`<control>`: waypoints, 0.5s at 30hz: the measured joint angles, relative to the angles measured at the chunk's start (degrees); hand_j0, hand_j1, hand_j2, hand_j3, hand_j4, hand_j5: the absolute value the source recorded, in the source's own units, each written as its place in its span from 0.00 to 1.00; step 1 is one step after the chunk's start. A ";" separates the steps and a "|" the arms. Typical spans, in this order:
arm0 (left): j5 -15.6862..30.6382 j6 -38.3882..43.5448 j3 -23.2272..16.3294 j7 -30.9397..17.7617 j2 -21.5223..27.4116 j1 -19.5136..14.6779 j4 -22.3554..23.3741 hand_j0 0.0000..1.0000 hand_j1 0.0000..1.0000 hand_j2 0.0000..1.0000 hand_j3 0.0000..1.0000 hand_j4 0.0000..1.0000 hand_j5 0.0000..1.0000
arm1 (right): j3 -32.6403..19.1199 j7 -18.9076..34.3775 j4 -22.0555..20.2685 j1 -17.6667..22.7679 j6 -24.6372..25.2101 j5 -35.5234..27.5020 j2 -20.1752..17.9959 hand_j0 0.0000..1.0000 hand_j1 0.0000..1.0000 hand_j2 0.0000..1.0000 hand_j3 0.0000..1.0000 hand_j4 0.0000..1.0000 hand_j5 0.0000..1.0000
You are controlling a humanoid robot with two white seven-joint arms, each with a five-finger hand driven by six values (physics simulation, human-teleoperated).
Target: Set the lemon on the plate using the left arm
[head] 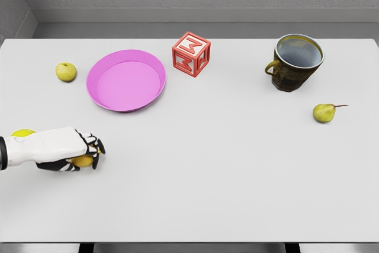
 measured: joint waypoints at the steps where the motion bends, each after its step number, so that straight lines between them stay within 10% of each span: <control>1: 0.02 0.00 0.08 0.00 -0.01 -0.18 0.00 0.43 0.43 0.43 0.43 0.43 0.43 | -0.01 0.00 0.00 0.00 0.00 0.00 0.00 1.00 1.00 1.00 1.00 1.00 1.00; 15: 0.13 0.12 0.69 -0.01 -0.05 -3.87 0.07 0.42 0.42 0.42 0.42 0.42 0.42 | -0.03 0.00 0.00 0.00 0.00 0.00 0.00 1.00 1.00 1.00 1.00 1.00 1.00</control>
